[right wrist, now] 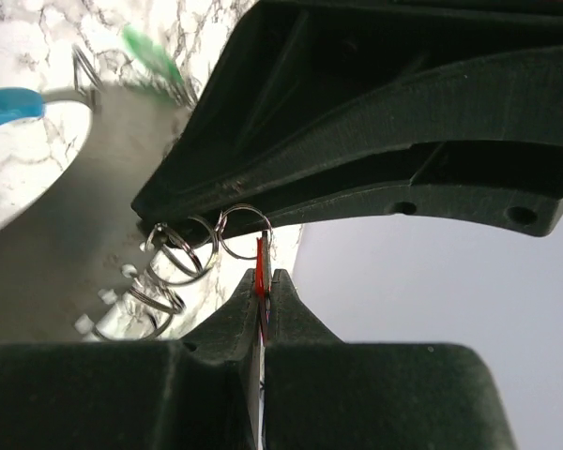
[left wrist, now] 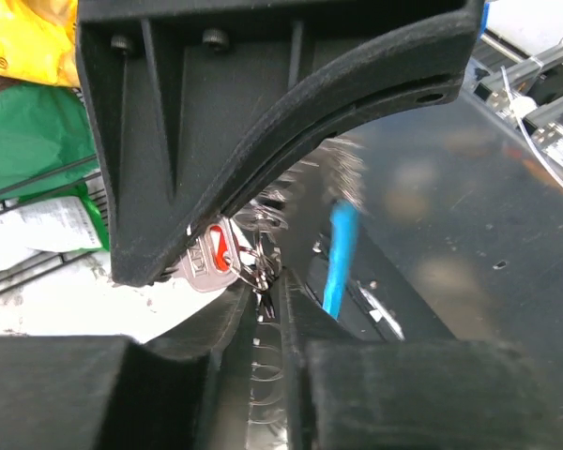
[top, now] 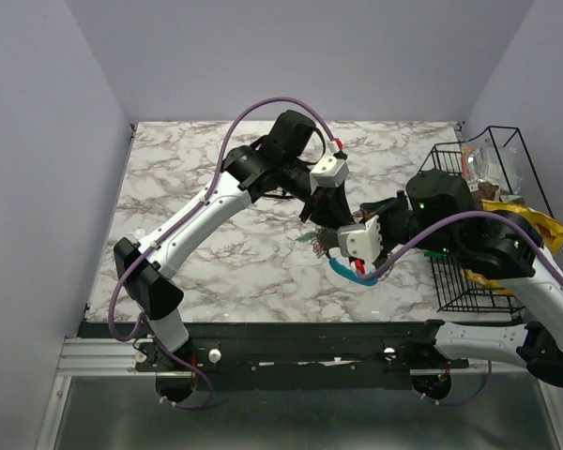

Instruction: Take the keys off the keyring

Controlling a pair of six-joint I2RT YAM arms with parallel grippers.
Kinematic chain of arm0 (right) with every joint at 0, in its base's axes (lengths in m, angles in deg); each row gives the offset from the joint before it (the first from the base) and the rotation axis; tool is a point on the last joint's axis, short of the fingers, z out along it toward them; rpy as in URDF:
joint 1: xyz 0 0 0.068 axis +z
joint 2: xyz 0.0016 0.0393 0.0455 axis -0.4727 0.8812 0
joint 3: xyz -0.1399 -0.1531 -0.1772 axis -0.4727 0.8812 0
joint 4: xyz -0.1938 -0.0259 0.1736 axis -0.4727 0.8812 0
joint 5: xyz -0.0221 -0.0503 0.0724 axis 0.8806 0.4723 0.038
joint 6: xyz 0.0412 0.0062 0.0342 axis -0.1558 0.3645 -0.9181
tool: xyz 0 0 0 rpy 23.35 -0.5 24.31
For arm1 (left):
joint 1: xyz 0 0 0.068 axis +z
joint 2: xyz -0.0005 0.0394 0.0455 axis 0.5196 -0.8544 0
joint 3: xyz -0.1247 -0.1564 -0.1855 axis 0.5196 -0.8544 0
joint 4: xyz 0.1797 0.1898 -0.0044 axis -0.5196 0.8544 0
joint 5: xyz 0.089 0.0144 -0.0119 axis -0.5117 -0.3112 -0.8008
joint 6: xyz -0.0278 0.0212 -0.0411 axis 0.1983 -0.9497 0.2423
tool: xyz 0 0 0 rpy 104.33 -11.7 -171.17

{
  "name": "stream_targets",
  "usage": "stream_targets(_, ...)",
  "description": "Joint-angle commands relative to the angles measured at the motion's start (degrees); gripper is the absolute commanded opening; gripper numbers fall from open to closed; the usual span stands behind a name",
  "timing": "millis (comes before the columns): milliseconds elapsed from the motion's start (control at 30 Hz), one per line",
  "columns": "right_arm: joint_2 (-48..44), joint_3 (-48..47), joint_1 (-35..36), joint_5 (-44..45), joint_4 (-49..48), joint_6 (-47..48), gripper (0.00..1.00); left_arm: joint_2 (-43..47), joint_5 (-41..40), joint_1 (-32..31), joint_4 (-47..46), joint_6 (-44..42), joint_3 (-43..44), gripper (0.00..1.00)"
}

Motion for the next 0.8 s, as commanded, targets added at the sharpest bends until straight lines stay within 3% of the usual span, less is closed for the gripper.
stream_targets(0,-1.2,0.7,0.0,2.2,-4.1,0.1,0.01,2.0,0.7,-0.3,-0.5,1.2,-0.3,0.12)
stream_targets(33,-1.3,0.8,-0.1,2.2,-4.1,0.1,0.01,2.0,0.5,-0.3,-0.4,1.2,-0.3,0.05)
stream_targets(100,-1.9,1.1,-0.3,2.3,-4.3,0.1,0.01,2.1,0.4,-0.3,-0.4,1.0,-0.4,0.0)
stream_targets(433,-6.6,3.4,-2.7,4.9,-4.4,1.4,0.01,3.1,-1.1,0.4,-0.1,0.9,-1.0,0.0)
stream_targets(767,-9.9,11.7,-4.5,6.1,-5.3,1.9,0.01,2.2,-4.4,1.0,-1.4,3.5,0.5,0.0)
